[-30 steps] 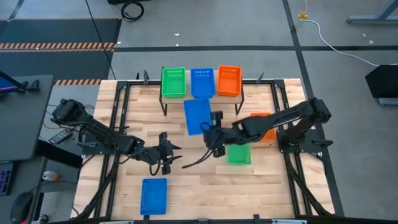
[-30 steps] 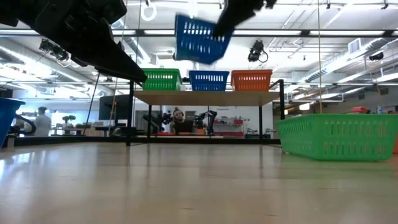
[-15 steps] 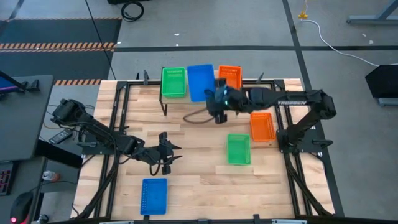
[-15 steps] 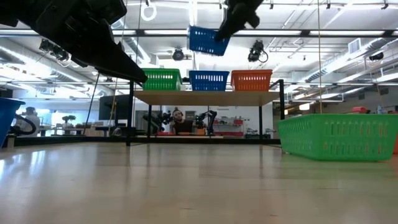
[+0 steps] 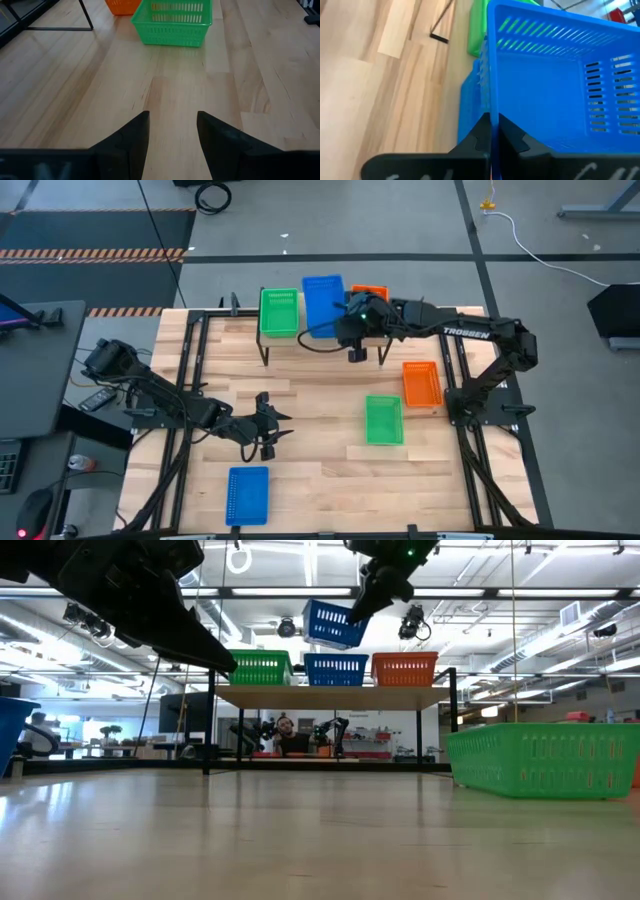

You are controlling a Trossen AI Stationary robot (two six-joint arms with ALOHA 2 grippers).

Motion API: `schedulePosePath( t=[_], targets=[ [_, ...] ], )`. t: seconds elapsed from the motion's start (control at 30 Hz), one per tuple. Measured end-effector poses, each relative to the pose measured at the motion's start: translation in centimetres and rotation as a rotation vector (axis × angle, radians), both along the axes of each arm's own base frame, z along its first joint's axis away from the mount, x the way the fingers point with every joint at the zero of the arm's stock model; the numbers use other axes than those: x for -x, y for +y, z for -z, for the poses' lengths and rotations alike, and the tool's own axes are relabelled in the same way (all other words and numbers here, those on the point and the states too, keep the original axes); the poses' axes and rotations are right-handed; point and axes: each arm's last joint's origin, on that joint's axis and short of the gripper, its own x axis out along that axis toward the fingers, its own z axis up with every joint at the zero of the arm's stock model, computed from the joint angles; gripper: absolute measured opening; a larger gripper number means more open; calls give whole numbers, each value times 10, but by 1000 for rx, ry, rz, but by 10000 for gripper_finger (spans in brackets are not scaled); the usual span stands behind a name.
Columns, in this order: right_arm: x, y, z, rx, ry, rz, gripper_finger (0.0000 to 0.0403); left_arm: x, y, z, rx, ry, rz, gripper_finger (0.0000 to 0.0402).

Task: Stack baskets on shelf by color
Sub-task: Stack the right blue bin on the blue bin on the shelf

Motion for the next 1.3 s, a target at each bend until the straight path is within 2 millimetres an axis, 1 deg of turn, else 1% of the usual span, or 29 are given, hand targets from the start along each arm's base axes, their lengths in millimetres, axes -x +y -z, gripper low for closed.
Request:
schedulePosePath(
  t=[0.2,0.53,0.77,1.3],
  targets=[
    [1,-6,0,-69,-28,-33,14,0,1,0,-8,-7,-17,172],
    [3,-14,0,-106,-50,-17,15,0,0,0,-4,-8,-15,172],
    [4,-17,0,-124,-59,-2,16,2,-4,0,-3,-6,6,172],
    [4,-19,0,-131,-67,10,17,2,-4,0,0,-6,5,172]
  ],
)
